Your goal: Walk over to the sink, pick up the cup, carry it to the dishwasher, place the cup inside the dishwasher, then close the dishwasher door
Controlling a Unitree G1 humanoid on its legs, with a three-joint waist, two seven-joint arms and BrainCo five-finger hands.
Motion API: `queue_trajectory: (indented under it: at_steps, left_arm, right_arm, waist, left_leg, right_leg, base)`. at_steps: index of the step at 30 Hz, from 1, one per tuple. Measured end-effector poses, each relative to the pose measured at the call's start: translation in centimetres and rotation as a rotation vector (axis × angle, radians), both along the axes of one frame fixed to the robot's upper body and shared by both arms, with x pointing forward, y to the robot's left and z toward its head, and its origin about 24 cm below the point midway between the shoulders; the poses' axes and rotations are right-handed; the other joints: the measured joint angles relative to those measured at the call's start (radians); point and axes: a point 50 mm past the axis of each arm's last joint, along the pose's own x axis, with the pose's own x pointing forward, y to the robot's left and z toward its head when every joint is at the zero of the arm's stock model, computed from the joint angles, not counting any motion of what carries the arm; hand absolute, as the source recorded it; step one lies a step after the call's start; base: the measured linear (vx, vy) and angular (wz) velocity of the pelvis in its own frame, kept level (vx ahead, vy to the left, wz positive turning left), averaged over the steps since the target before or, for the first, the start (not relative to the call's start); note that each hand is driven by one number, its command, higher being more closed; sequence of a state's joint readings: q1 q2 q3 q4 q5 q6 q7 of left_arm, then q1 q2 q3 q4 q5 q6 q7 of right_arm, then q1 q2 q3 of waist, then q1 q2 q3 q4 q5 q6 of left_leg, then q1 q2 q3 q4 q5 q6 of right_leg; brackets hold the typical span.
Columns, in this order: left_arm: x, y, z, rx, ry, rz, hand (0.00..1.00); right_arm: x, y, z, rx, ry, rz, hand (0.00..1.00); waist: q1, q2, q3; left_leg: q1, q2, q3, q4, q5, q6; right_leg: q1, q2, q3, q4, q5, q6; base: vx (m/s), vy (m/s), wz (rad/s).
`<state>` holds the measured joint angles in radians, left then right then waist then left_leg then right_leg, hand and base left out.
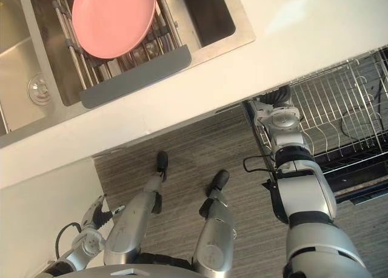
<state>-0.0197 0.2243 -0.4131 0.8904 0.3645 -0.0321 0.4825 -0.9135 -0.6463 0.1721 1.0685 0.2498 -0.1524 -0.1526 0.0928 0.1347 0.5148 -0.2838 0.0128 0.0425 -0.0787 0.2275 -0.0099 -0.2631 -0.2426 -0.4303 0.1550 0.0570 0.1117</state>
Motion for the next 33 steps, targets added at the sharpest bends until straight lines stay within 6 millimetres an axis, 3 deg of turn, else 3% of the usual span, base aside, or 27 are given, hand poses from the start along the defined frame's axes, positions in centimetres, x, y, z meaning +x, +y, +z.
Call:
queue_trajectory:
  at_steps: [4,6,9,13,15,19,20,24,26,29,33]
  left_arm:
    - [-0.1,0.3,-0.1,0.012,0.024,0.012,0.00]
    - [-0.1,0.8,-0.1,0.027,0.023,0.024,0.00]
    - [0.0,1.8,0.1,0.048,0.024,0.048,0.00]
    - [-0.5,2.7,-0.2,0.048,0.099,0.060,0.00]
    - [-1.2,3.1,-0.5,0.033,0.135,0.082,0.00]
    - [-3.9,3.7,-1.5,-0.078,0.223,0.208,0.00]
    - [-4.4,3.7,-1.7,-0.113,0.234,0.249,0.00]
    - [-8.2,3.7,-3.1,-0.468,0.249,0.766,0.00]
    - [-9.9,3.7,-3.5,-0.606,0.223,0.987,0.00]
    - [-11.3,3.7,-3.7,-0.639,0.214,1.055,0.00]
    - [-12.5,3.7,-3.9,-0.671,0.221,1.112,0.00]
  right_arm:
    - [-0.3,0.9,-0.1,0.020,-0.050,0.041,0.00]
    - [-0.6,1.4,-1.3,0.053,-0.049,0.055,0.00]
    - [-1.3,2.4,-4.4,0.100,0.014,0.064,0.00]
    - [-4.3,2.3,-9.7,0.181,0.098,0.007,0.00]
    - [-5.7,2.2,-11.2,0.203,0.119,-0.006,0.00]
    - [-8.3,2.6,-12.2,0.312,0.066,-0.018,0.00]
    - [-8.7,2.7,-12.2,0.331,0.053,-0.021,0.00]
    - [-11.7,3.7,-11.3,0.544,-0.104,0.041,0.00]
    - [-12.8,4.3,-9.1,0.619,-0.247,0.110,0.00]
    - [-13.0,5.4,-6.3,0.664,-0.374,0.259,0.00]
    - [-12.8,7.4,-4.6,0.696,-0.429,0.435,0.00]
  waist:
    - [-0.019,-0.005,0.001]
    - [-0.031,-0.027,-0.002]
    - [-0.038,-0.076,-0.026]
    - [-0.051,-0.134,-0.124]
    - [-0.055,-0.147,-0.176]
    - [-0.069,-0.150,-0.272]
    - [-0.070,-0.149,-0.283]
    - [-0.091,-0.151,-0.348]
    - [-0.102,-0.153,-0.358]
    - [-0.090,-0.165,-0.376]
    - [-0.070,-0.181,-0.392]
  left_leg:
    - [0.058,0.008,0.014,0.000,-0.012,-0.011]
    - [0.080,0.021,0.023,0.000,-0.017,-0.019]
    - [0.115,0.039,0.048,0.000,-0.022,-0.026]
    - [0.171,0.054,0.072,0.000,-0.040,-0.037]
    - [0.212,0.062,0.093,-0.001,-0.057,-0.042]
    - [0.271,0.069,0.121,-0.007,-0.082,-0.051]
    - [0.280,0.069,0.122,-0.007,-0.087,-0.054]
    - [0.300,0.072,0.116,-0.007,-0.104,-0.066]
    - [0.303,0.071,0.096,-0.007,-0.105,-0.064]
    - [0.304,0.074,0.093,-0.007,-0.104,-0.065]
    - [0.325,0.078,0.093,-0.007,-0.114,-0.063]
  right_leg:
    - [0.058,0.013,0.011,-0.019,-0.001,0.000]
    - [0.082,0.030,0.017,-0.037,0.006,-0.008]
    - [0.115,0.053,0.035,-0.065,0.016,-0.014]
    - [0.181,0.078,0.045,-0.114,0.022,-0.018]
    - [0.218,0.086,0.063,-0.133,0.022,-0.017]
    - [0.271,0.100,0.088,-0.167,0.020,-0.012]
    - [0.280,0.102,0.087,-0.172,0.019,-0.012]
    - [0.319,0.109,0.078,-0.204,0.017,-0.016]
    - [0.337,0.108,0.059,-0.211,0.016,-0.015]
    - [0.344,0.107,0.056,-0.212,0.017,-0.013]
    - [0.374,0.107,0.052,-0.206,0.013,-0.015]
  base:
    - [-0.01,-0.059,-0.11]
    - [-0.02,-0.091,-0.15]
    - [0.02,-0.094,-0.23]
    - [0.06,-0.073,-0.14]
    - [0.09,-0.067,-0.27]
    - [0.07,-0.051,-0.25]
    - [0.08,-0.046,-0.17]
    - [0.03,-0.025,0.05]
    - [0.01,-0.018,0.23]
    - [0.00,-0.008,0.09]
    - [0.00,-0.012,0.04]
